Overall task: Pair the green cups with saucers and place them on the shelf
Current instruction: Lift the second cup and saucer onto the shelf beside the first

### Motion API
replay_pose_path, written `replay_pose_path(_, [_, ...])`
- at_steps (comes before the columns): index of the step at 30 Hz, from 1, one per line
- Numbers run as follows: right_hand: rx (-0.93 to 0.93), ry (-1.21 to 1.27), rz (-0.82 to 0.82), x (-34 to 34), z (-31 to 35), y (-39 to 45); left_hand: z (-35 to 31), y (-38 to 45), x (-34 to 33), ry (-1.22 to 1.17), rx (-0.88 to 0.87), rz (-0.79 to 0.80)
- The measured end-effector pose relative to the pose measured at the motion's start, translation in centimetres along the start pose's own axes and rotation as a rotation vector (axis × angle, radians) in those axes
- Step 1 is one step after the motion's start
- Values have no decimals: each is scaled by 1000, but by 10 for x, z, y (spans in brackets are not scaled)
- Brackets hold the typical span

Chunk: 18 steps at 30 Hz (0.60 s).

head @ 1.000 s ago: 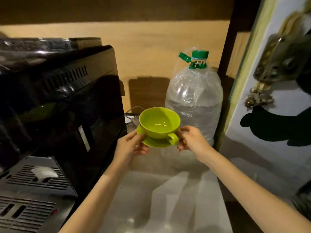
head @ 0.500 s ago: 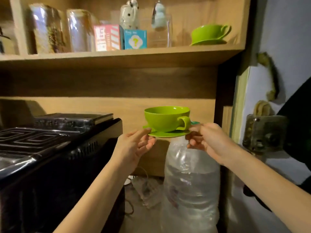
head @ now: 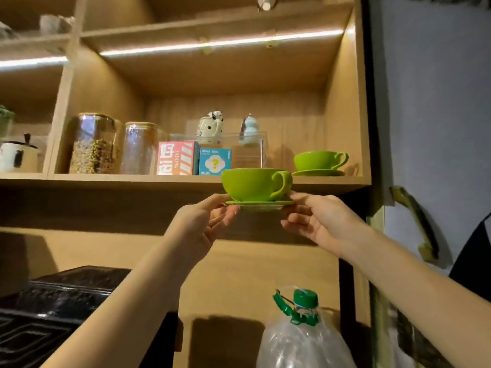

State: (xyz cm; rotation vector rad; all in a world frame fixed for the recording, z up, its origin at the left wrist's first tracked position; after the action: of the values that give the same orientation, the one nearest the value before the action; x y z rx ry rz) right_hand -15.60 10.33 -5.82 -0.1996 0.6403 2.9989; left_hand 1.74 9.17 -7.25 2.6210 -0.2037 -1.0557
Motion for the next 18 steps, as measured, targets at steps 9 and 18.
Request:
replay_pose_path(9, [63,-89,9,-7,58,56,-37,54,-49,25,-49,58])
replay_pose_path(18, [-1,-150,-34,4,65,117,-27,123,-60,32,-39,20])
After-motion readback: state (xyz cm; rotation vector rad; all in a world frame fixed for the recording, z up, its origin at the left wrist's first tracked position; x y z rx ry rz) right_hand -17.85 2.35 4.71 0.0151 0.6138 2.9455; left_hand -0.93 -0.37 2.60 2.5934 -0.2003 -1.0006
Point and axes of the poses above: each hand's wrist, its own y-axis towards the middle knuckle, its own x-axis out of the back of the hand, z = x × y, the point moved 2 cm from there along y, towards the middle knuckle, and after that the axes turned 7 degrees about -y, right-handed, at the moved point
